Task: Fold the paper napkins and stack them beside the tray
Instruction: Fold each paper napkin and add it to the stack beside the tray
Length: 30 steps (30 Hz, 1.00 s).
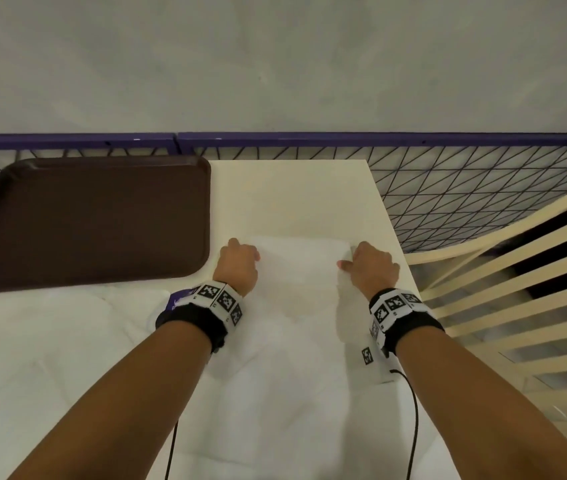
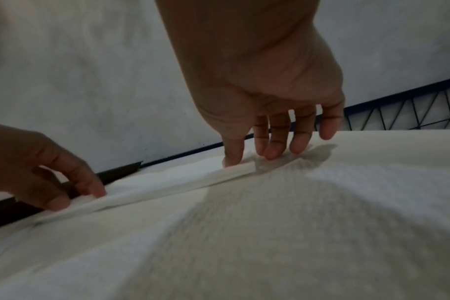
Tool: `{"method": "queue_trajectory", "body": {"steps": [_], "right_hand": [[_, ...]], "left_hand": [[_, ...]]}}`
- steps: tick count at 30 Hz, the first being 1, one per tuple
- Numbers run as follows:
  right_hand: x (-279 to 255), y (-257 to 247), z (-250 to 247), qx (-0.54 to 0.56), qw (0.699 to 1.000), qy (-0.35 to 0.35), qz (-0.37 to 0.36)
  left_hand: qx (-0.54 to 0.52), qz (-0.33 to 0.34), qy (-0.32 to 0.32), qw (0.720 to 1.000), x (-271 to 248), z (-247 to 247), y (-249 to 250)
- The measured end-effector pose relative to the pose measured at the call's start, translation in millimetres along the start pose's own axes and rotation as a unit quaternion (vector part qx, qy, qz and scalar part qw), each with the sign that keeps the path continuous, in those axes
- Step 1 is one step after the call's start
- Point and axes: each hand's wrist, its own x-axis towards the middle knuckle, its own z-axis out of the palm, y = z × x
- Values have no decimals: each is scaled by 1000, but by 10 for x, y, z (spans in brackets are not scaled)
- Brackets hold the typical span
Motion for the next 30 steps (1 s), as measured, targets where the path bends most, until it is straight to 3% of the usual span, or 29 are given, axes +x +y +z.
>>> {"method": "queue_trajectory", "body": {"steps": [3, 9, 12, 15, 21, 25, 30], "right_hand": [[-191, 23, -116, 5, 1000, 15, -10], [-1112, 124, -323, 173, 978, 18, -118], [-1709, 207, -320, 232, 962, -5, -145], [-2247, 291, -185, 276, 950, -29, -143], [-2958, 380, 300, 275, 950, -96, -115], [-3171, 256, 507, 232, 951, -133, -153], [-3235, 100, 691, 151, 961, -127, -196]], "left_hand": [[2, 17, -1, 1000, -244, -179, -75], [-117, 77, -26, 990, -1319, -389, -526], [-110, 114, -64, 985, -1898, -270, -827], [-27, 149, -120, 981, -2263, -76, -1070], [82, 191, -153, 966, -2497, 132, -1141], [140, 208, -135, 959, -2475, 185, -1137], [176, 197, -139, 954, -2471, 173, -1095]]}}
